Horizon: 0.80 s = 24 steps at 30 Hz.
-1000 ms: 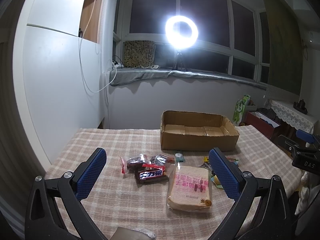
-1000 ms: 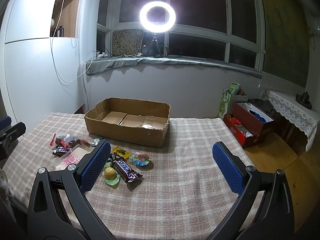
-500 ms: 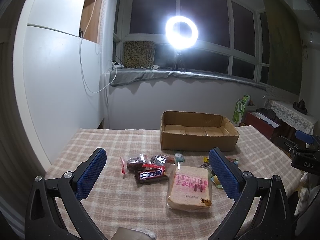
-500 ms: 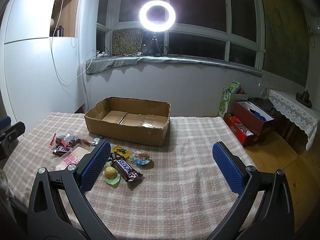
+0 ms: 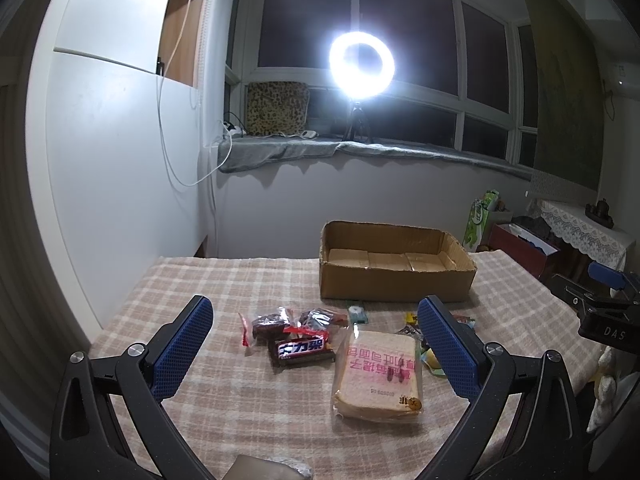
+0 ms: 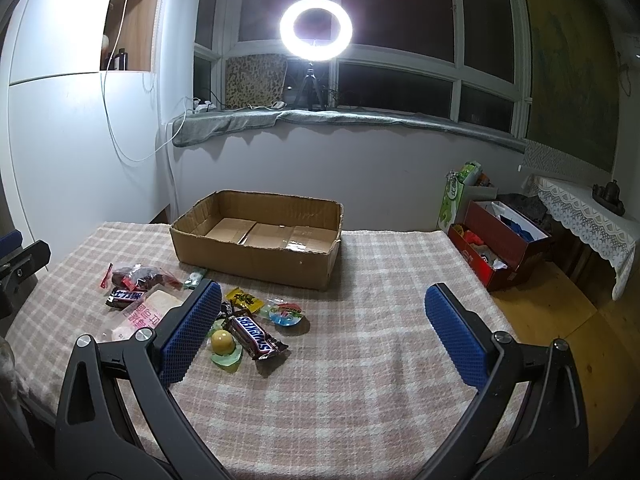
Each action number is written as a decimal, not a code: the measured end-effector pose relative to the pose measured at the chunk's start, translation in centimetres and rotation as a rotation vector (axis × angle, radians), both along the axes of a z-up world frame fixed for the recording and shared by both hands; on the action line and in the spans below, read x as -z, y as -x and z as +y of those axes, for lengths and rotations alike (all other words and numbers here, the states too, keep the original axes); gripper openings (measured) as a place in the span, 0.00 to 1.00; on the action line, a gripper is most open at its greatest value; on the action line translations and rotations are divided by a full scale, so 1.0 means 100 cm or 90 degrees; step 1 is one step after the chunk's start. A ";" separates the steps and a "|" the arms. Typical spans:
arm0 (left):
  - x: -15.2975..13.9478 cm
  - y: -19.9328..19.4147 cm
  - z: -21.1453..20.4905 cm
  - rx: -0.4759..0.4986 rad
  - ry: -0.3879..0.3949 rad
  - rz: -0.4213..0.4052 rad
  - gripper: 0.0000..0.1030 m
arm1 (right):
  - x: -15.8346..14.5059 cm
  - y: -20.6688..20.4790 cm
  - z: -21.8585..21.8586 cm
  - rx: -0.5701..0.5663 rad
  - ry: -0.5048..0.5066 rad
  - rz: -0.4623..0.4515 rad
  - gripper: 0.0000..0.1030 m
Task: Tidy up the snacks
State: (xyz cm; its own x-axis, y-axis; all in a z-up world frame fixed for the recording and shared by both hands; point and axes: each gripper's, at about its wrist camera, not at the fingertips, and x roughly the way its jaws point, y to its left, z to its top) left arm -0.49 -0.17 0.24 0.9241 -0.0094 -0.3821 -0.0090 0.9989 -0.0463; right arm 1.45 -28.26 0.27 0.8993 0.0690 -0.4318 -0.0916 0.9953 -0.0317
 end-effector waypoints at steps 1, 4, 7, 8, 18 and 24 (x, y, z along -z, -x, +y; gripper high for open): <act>0.000 0.000 0.000 0.000 0.000 0.000 0.99 | 0.000 0.001 0.001 0.001 0.000 0.000 1.00; 0.000 0.000 0.000 0.001 0.002 0.000 0.99 | 0.001 0.001 -0.001 0.001 0.000 0.000 1.00; 0.001 0.001 -0.001 0.002 0.004 0.002 0.99 | 0.001 0.001 -0.001 0.001 0.000 0.000 1.00; 0.001 0.000 -0.002 0.003 0.003 0.003 0.99 | 0.002 0.002 0.000 0.000 0.000 0.000 1.00; 0.003 0.000 -0.003 0.005 0.002 0.006 0.99 | 0.005 0.000 -0.001 -0.002 -0.002 0.006 1.00; 0.006 -0.005 0.001 0.008 0.005 0.016 0.99 | 0.008 -0.003 -0.001 -0.004 -0.006 0.013 1.00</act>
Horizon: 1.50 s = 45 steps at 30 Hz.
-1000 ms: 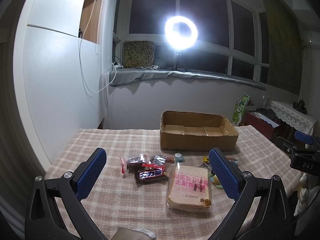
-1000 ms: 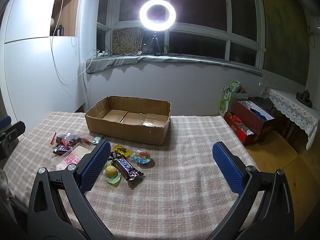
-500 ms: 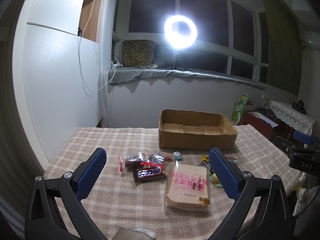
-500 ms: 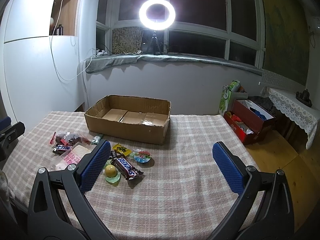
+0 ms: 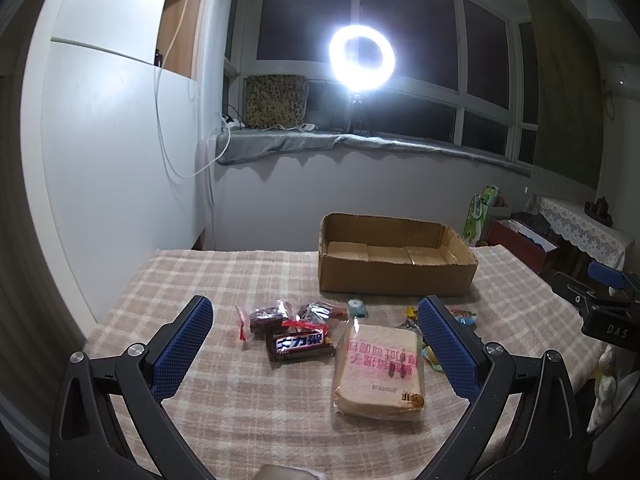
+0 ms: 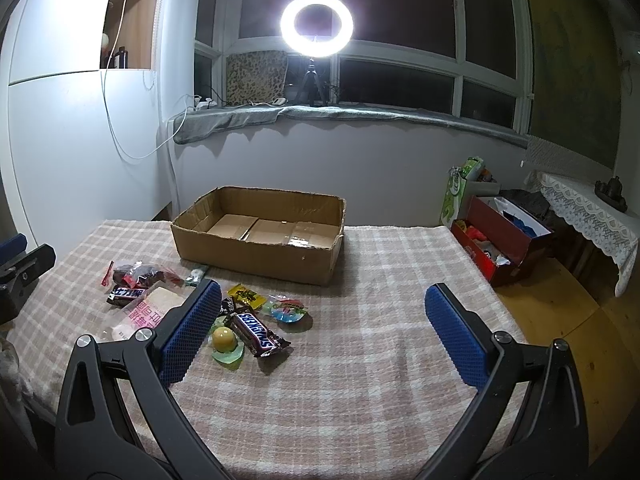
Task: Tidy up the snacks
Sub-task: 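Reach the right gripper to the bagged bread loaf and close on it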
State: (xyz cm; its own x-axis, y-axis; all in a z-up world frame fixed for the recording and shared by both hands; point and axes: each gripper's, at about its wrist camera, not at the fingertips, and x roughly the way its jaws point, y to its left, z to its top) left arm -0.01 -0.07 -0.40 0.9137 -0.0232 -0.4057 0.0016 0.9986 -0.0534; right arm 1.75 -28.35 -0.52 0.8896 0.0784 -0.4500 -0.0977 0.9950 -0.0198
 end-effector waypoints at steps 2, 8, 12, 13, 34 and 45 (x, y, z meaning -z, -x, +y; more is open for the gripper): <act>0.002 -0.001 0.000 0.002 -0.002 0.004 0.99 | 0.003 -0.002 0.000 -0.003 -0.003 0.008 1.00; 0.011 -0.011 0.013 0.028 0.043 0.040 0.99 | 0.011 -0.010 0.005 -0.033 -0.012 0.038 1.00; 0.022 -0.022 0.032 0.039 0.100 0.079 0.97 | 0.018 -0.012 0.010 -0.066 -0.028 0.056 1.00; 0.025 -0.025 0.037 0.041 0.115 0.089 0.96 | 0.019 -0.013 0.011 -0.074 -0.034 0.060 1.00; 0.076 -0.078 0.039 0.222 0.254 0.283 0.53 | 0.089 -0.062 0.066 -0.275 -0.260 0.331 0.80; 0.093 -0.089 0.038 0.233 0.277 0.318 0.40 | 0.107 -0.071 0.080 -0.293 -0.309 0.388 0.56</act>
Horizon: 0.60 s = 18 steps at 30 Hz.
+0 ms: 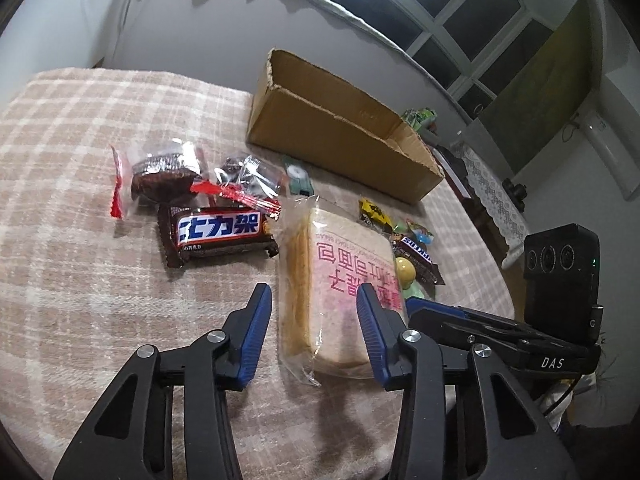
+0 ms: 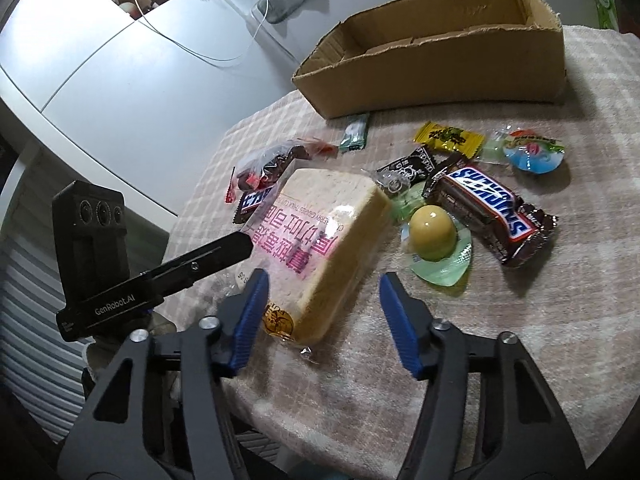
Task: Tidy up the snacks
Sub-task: 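Reach the right gripper to the bagged bread loaf and close on it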
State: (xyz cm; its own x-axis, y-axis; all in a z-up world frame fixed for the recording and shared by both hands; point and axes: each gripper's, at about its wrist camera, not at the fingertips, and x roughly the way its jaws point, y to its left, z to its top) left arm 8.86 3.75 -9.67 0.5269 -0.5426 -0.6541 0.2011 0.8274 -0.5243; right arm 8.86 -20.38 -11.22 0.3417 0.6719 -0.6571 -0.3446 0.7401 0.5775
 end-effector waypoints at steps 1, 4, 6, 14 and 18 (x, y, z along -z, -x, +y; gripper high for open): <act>0.001 0.000 0.001 0.001 0.003 0.001 0.40 | 0.001 -0.001 0.001 0.001 -0.001 0.002 0.55; 0.002 -0.003 0.000 0.002 0.007 0.002 0.40 | 0.003 -0.004 0.004 0.000 0.008 0.004 0.51; 0.003 -0.003 -0.001 0.006 0.007 0.001 0.39 | 0.004 -0.005 0.005 -0.002 0.008 0.005 0.50; 0.004 -0.004 -0.007 0.018 0.007 -0.006 0.36 | 0.007 -0.006 0.011 -0.005 0.006 -0.002 0.46; 0.001 -0.001 -0.014 0.024 -0.010 -0.017 0.35 | 0.002 -0.001 0.022 -0.016 0.034 -0.025 0.46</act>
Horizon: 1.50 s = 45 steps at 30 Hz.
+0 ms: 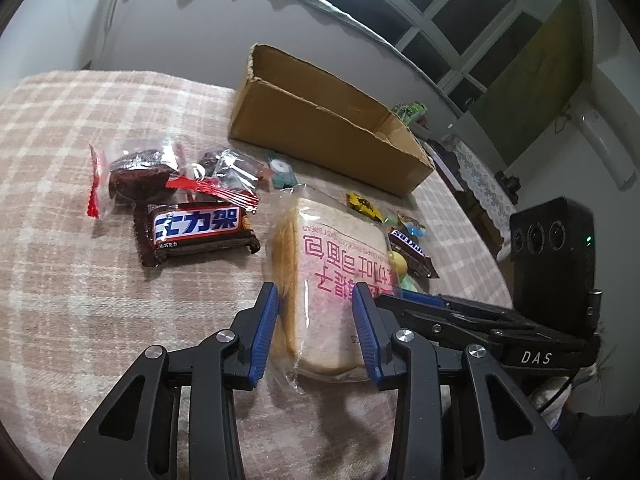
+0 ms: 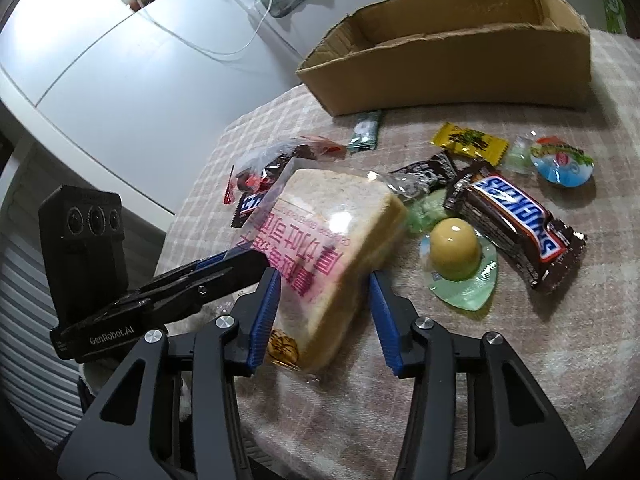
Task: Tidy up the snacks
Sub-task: 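Reach the right gripper to the bagged bread loaf and close on it, then lift the bread loaf with the right gripper and release it into the box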
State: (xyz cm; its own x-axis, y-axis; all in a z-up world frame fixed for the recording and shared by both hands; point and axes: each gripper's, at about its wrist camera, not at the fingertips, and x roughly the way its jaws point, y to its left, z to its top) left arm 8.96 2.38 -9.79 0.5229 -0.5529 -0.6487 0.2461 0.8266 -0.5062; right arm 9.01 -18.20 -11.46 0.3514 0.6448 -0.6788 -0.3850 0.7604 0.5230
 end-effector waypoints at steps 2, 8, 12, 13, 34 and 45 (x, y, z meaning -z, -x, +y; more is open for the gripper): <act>-0.001 0.001 -0.001 0.000 -0.004 -0.003 0.35 | -0.002 0.002 0.002 -0.001 0.009 -0.008 0.46; -0.005 0.005 -0.004 0.002 -0.007 -0.013 0.33 | -0.003 0.004 0.000 0.001 0.011 -0.011 0.46; -0.017 0.007 -0.007 -0.003 -0.014 -0.037 0.33 | -0.015 0.006 -0.002 0.004 0.013 -0.035 0.46; -0.020 0.006 -0.008 -0.005 -0.012 -0.041 0.33 | -0.019 0.006 -0.004 0.005 0.014 -0.042 0.46; -0.103 -0.088 -0.058 -0.005 -0.055 -0.148 0.32 | -0.100 -0.055 -0.024 0.040 0.036 -0.151 0.46; -0.083 -0.157 -0.073 -0.007 -0.051 -0.109 0.32 | -0.086 -0.134 -0.030 0.057 0.051 -0.124 0.44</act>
State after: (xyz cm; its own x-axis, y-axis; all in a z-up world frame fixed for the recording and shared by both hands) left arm 24.65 -4.88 -1.45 0.6353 -0.4967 -0.5913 0.3133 0.8657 -0.3905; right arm 22.39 -21.22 -2.81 0.5338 0.5519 -0.6406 -0.4019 0.8322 0.3821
